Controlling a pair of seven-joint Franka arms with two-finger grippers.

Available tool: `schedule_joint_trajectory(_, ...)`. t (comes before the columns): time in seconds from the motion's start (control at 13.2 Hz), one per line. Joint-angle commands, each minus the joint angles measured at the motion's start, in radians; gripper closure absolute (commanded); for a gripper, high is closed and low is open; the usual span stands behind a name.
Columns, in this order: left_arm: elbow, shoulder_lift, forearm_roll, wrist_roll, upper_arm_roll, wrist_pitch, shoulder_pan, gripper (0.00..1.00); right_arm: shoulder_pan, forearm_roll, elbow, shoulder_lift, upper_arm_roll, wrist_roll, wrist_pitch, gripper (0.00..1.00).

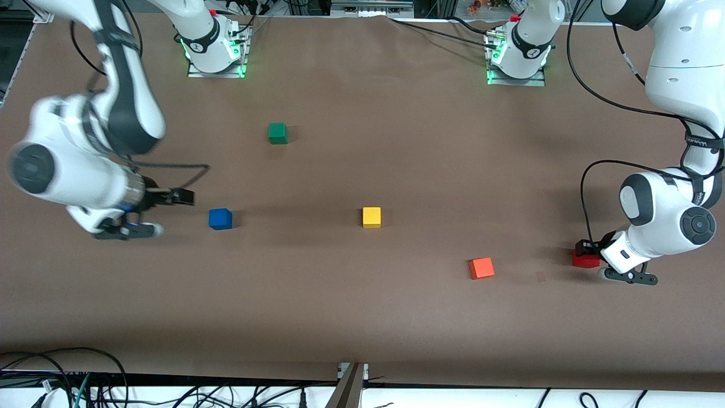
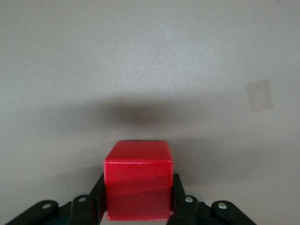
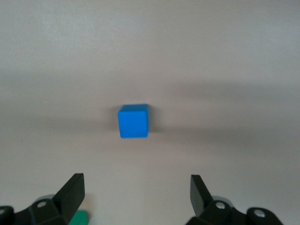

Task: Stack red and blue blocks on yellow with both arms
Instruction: 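Grasp the red cube with the left gripper while the right gripper reaches the blue cube, then carry the red cube to the yellow cube while the right gripper grasps blue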

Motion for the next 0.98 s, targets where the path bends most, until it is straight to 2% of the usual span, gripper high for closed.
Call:
schedule_joint_trajectory(0.0,0.047,-0.053,-0.002,-0.012,-0.024,-0.047,-0.025,1.00,0.012,0.011,-0.017,0.066,-0.002,-0.046,0.111,0.00)
schedule_joint_trajectory(0.15,0.103,-0.072,0.000,-0.093,-0.050,-0.106,-0.085,1.00,0.021,0.013,-0.051,0.119,0.000,-0.048,0.244,0.00)
schedule_joint_trajectory(0.3,0.170,-0.086,0.000,-0.205,-0.052,-0.191,-0.198,1.00,0.024,0.016,-0.134,0.140,0.001,-0.048,0.393,0.00)
schedule_joint_trajectory(0.53,0.267,-0.083,0.009,-0.409,-0.052,-0.291,-0.391,1.00,0.027,0.019,-0.200,0.135,0.010,-0.038,0.425,0.00)
schedule_joint_trajectory(0.75,0.285,-0.057,0.000,-0.646,-0.047,-0.285,-0.591,1.00,0.027,0.021,-0.249,0.133,0.032,-0.029,0.466,0.00)
schedule_joint_trajectory(0.91,0.357,0.004,0.003,-0.801,-0.042,-0.283,-0.695,1.00,0.027,0.021,-0.283,0.126,0.035,-0.032,0.483,0.00)
